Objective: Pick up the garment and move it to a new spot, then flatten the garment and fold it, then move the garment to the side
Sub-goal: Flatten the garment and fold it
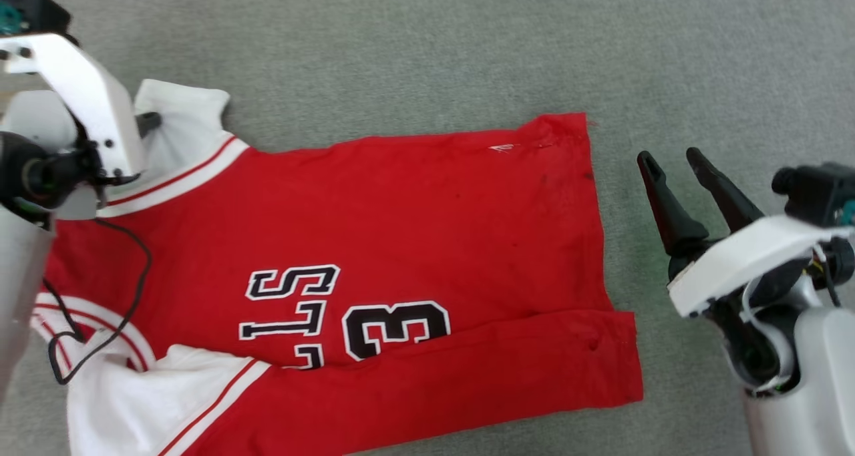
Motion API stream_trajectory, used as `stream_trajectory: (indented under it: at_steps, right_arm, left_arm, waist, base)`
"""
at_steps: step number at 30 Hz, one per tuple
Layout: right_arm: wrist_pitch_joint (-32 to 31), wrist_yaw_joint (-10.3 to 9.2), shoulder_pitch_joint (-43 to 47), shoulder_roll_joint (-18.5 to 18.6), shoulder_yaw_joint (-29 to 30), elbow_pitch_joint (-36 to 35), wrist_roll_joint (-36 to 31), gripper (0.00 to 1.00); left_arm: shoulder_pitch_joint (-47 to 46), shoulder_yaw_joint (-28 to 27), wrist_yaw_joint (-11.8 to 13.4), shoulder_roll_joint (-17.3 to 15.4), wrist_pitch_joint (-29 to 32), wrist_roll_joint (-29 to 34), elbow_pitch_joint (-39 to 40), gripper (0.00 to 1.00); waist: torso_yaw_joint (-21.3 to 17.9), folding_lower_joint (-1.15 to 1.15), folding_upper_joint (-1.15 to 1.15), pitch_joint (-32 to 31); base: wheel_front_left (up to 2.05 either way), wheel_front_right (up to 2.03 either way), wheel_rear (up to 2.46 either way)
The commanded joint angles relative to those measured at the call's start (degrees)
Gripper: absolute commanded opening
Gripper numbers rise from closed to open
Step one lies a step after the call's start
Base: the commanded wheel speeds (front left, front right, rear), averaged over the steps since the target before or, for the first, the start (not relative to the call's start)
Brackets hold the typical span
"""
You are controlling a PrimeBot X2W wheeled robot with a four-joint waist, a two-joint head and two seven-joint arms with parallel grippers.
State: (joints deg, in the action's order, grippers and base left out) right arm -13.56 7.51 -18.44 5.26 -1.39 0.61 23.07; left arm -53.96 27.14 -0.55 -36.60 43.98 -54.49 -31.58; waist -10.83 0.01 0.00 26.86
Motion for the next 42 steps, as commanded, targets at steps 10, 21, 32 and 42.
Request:
stream_trajectory:
  at_steps: [10,21,32,42]
  right_arm:
    - [-25.6,-0.04,-13.9,6.1,-0.5,12.3,6.1,1.00]
    - [-36.8,-0.04,-21.8,3.9,-5.9,29.4,5.4,0.38]
    - [-35.2,-0.04,-24.8,5.8,-6.3,29.6,5.5,0.00]
    - [-31.6,-0.04,-16.4,8.8,-4.6,18.8,6.2,0.00]
  left_arm:
    - [-3.4,1.8,-3.0,4.5,-6.5,2.4,2.9,0.00]
    - [-3.2,1.9,-3.6,4.6,-8.7,2.8,6.1,0.00]
    - [0.4,2.4,-4.6,5.6,-10.8,1.4,5.5,0.00]
    - [11.3,0.6,-3.9,5.6,-18.3,-0.8,7.7,0.00]
  waist:
    - [7.6,-0.01,0.00,-1.7]
    - [9.7,-0.01,0.00,1.9]
    - [10.3,-0.01,0.00,-1.2]
    - [11.3,-0.01,0.00,-12.1]
  base:
    - [0.00,0.00,0.00]
    - [0.00,0.00,0.00]
    - [0.00,0.00,0.00]
    - [0.00,0.00,0.00]
